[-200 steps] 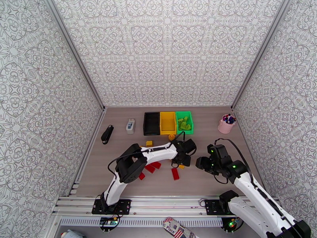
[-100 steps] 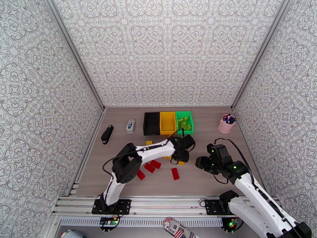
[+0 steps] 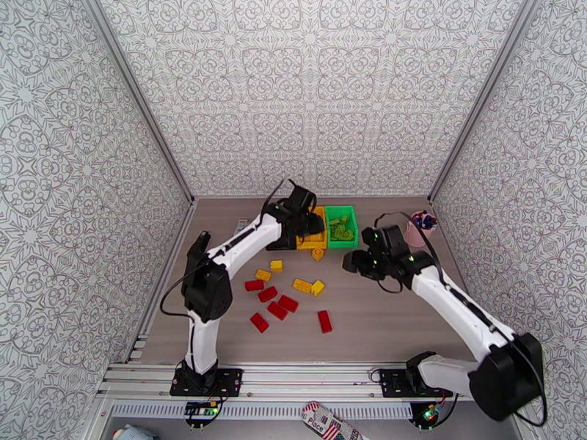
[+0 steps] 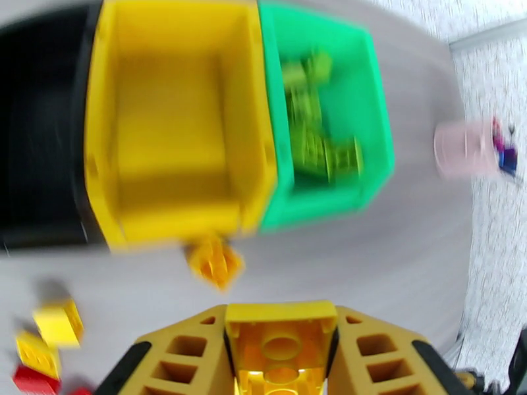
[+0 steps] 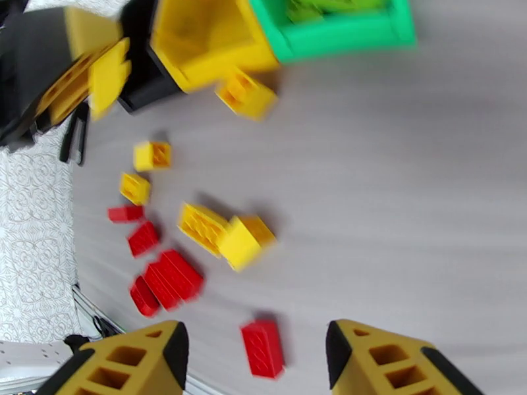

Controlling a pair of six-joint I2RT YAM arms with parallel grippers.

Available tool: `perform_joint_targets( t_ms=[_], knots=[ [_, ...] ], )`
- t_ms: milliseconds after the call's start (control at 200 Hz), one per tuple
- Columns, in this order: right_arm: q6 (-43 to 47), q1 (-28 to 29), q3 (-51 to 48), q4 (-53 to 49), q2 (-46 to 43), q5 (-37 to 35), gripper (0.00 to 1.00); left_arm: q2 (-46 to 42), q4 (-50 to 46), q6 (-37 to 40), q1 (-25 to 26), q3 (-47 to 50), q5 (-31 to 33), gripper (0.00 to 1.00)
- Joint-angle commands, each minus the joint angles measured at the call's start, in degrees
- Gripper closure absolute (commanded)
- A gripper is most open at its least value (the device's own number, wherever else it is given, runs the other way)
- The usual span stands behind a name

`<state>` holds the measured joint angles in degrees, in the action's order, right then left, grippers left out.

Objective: Sort the legos into containers by color

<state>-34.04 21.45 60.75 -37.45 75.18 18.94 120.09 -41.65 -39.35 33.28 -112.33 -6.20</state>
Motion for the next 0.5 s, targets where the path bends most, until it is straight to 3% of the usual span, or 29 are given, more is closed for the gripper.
perform_joint_targets(
  t_ms=[0,240,495],
  knots=[
    [2.0,-0.6,4.2,-1.1,2.8,1.4,0.40,6.3,-3.7,3.4,-1.4,-7.5,-0.8,0.60],
    [3.2,-1.7,4.7,-3.9,3.2,1.5,0.40,15.3,-8.0,4.4,-3.6,-19.7,0.3,0.30],
    [5.4,-2.1,2.4,-9.1,-3.8,-2.2,0.36,7.7,-5.9,6.1,-1.6,-11.1,3.4,0.25]
  ],
)
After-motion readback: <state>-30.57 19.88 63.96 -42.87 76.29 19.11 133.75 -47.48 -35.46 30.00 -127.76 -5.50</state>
